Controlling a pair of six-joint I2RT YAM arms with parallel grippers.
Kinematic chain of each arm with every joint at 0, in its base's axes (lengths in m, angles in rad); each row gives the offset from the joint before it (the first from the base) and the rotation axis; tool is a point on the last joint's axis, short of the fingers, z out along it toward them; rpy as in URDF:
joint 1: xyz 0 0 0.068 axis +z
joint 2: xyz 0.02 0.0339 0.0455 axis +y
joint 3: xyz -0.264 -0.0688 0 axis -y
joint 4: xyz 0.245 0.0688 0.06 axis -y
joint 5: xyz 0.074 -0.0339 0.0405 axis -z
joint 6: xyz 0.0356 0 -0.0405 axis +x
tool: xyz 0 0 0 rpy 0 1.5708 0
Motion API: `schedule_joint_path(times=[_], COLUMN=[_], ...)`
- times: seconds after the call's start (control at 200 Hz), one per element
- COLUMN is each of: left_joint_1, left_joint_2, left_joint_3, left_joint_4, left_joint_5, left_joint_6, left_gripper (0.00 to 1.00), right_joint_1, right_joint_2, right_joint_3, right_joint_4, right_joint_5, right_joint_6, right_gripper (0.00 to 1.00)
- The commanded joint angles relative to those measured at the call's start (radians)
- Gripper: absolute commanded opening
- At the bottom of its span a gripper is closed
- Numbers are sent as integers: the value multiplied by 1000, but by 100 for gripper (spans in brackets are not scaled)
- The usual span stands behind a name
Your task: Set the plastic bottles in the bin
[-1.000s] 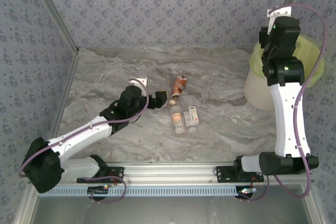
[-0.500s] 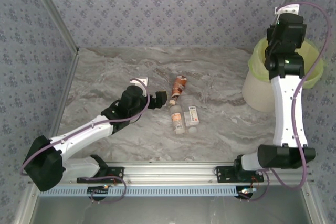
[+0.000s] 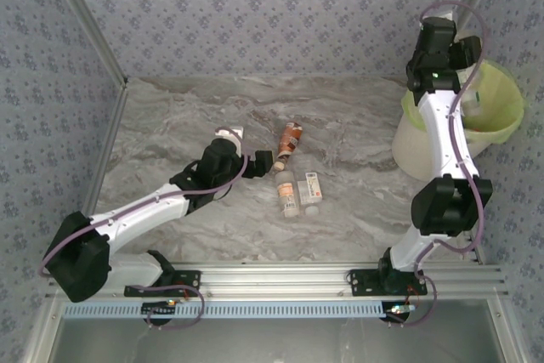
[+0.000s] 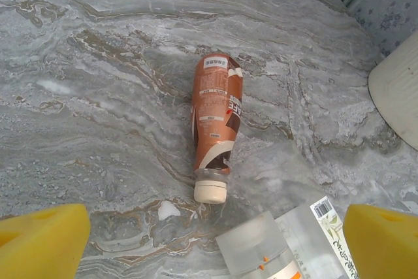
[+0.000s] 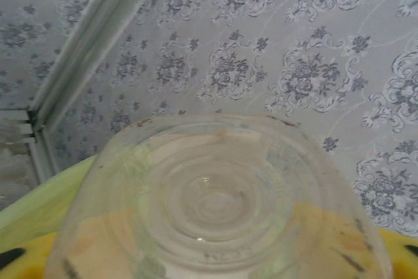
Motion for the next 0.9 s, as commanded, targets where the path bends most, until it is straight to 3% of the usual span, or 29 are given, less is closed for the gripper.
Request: schedule_joint_path(times=[0.0, 0.09, 0.14, 0.545, 0.715, 0.894], left_joint_1=[5, 4, 5, 7, 7, 6], left_joint_2=[8, 12, 11, 28, 65, 95], left_joint_3=[50, 52, 49, 67, 99, 125], left_joint_4=[9, 9, 8, -36, -101, -161], left_joint_5=[13, 17, 18, 4, -4, -24], left_joint_6=[-10, -16, -17, -18, -34, -71], left_gripper=[99, 100, 99, 99, 99, 99], right_joint_1=[7, 11, 15, 79, 137, 221], right_joint_2=[32, 50, 45, -41, -114, -208], right_joint_3=[85, 126, 135, 148, 120, -23], right_joint_4=[91, 44, 17, -182, -336, -343], right_joint_5=[104, 121, 123, 57, -98, -212], right_joint_6=[-118, -100, -77, 91, 277, 413], right_gripper=[79, 85, 100, 100, 100, 100])
